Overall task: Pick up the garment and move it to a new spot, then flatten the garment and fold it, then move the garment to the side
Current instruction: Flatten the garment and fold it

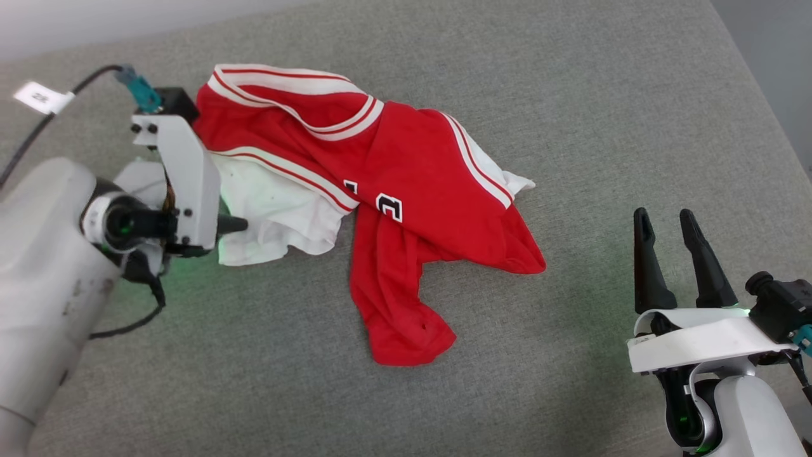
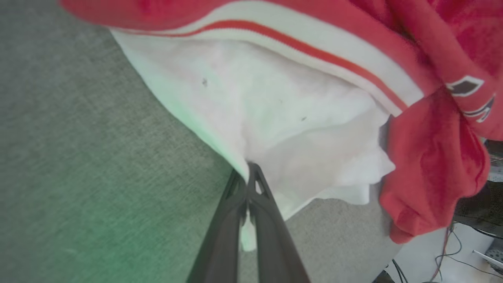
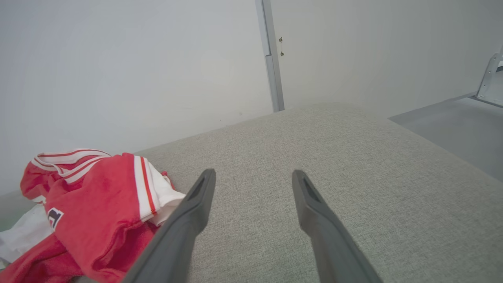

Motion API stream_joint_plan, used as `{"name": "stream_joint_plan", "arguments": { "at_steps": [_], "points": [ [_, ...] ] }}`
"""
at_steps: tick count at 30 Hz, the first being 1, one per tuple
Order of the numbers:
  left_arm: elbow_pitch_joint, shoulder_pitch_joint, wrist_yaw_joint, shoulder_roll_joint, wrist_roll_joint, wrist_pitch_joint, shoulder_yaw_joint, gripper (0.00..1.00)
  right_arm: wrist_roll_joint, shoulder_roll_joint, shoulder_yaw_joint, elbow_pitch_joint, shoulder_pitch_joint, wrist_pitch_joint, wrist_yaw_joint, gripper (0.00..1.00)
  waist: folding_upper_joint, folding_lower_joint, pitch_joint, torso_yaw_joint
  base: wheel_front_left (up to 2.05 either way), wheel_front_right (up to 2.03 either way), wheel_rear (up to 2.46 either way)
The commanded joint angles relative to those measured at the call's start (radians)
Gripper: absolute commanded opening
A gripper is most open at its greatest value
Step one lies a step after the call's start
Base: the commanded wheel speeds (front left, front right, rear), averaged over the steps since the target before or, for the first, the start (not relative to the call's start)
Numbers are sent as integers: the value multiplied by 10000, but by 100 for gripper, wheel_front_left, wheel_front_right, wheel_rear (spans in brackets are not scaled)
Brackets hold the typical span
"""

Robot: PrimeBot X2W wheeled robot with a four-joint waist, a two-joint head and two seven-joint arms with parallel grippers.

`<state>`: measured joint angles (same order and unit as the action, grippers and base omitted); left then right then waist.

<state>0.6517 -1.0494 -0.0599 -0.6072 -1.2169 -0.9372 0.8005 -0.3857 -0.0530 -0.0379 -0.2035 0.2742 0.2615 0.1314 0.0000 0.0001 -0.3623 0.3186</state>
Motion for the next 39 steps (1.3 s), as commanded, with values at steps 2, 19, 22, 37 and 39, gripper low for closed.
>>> {"name": "stream_joint_plan", "arguments": {
  "at_steps": [2,19,22,37,39],
  "points": [
    [27,124,116,-405,353,89,131,0,75,25,8,8,-39,48,-14,100,0,-1,132,-166,0,0,0],
    [61,182,721,-3320,1997,141,608,0,228,13,-101,18,175,48,-14,100,0,-1,147,-519,0,0,0],
    [277,450,701,-3020,1669,701,357,0,326,-117,-65,12,117,48,-14,100,0,-1,228,-612,0,0,0],
    [-1186,2828,1084,-1724,1835,8234,-941,100,-136,-2268,-1545,-972,802,-649,-14,100,0,-1,1249,-2467,0,0,0],
    [-1732,3480,1414,-1465,1880,9172,-1048,100,-406,-2707,-1939,-1075,1124,-1203,-14,100,0,-1,1321,-2810,0,0,0]
  ]
}}
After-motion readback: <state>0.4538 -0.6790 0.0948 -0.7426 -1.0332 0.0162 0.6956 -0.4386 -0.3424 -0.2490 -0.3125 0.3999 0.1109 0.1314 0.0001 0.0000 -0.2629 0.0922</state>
